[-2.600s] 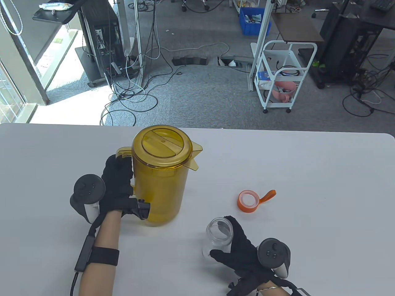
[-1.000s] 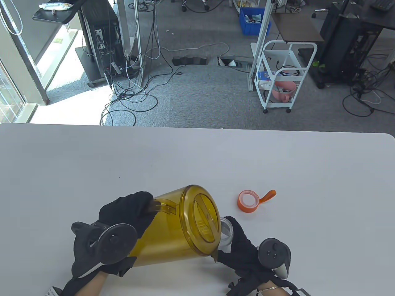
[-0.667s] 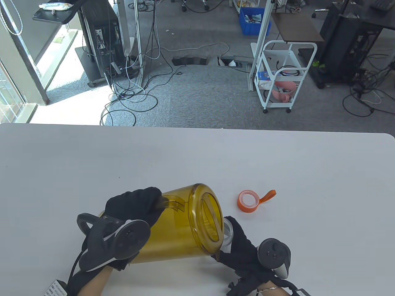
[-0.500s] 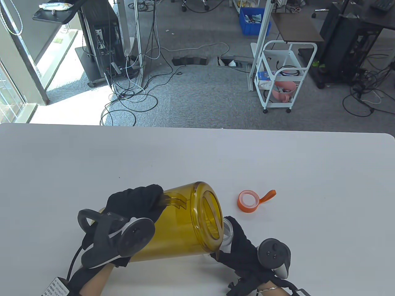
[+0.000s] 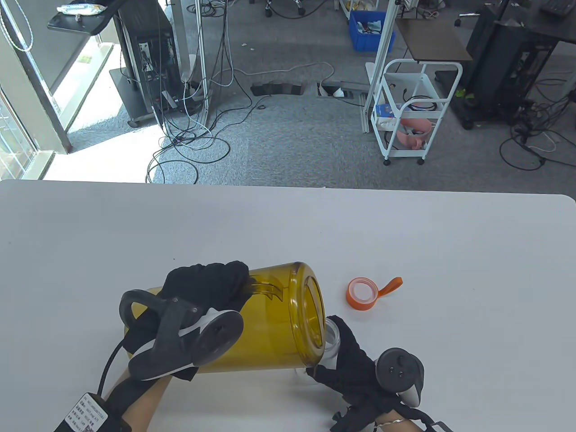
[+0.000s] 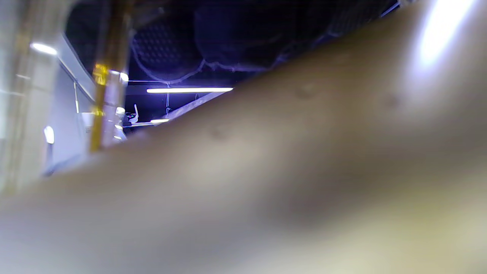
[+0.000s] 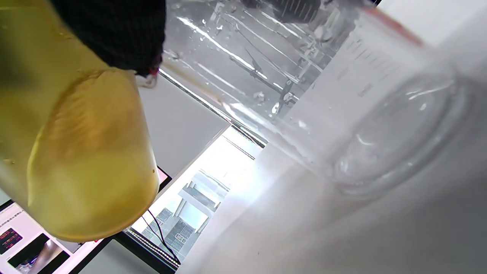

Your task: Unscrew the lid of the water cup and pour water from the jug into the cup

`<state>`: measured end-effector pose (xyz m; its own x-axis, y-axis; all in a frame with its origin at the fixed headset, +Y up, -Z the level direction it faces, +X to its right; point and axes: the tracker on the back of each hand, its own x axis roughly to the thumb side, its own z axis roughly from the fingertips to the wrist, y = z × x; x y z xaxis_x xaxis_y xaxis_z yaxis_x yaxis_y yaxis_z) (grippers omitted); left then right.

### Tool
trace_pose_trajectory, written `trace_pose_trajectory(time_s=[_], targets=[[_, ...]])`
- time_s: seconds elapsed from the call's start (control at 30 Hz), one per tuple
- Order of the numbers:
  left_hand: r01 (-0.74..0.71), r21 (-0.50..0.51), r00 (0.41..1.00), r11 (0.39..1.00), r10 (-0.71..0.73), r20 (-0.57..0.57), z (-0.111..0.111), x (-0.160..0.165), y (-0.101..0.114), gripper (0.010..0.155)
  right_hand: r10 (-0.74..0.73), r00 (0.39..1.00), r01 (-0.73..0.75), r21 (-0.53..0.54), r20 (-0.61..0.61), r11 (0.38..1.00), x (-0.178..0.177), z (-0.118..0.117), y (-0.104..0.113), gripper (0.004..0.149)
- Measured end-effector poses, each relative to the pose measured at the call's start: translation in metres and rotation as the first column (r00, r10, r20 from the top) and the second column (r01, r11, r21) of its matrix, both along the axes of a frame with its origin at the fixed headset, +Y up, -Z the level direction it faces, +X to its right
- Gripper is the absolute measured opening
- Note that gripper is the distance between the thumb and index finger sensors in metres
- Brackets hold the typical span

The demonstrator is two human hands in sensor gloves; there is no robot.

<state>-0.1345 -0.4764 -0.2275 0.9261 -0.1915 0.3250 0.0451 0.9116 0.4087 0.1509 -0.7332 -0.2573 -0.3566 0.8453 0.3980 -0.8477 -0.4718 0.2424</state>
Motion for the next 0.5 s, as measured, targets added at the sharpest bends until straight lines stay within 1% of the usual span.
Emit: trace_pose_trajectory(time_s=[0.5], targets=[[0.082,-0.005,0.997,0.997,-0.082,0.011,-0.005,0.015,0.013,0.036,-0.001,1.0,0.001,-0.003,-0.001,1.0,0.0,0.0,0.0,0.1]])
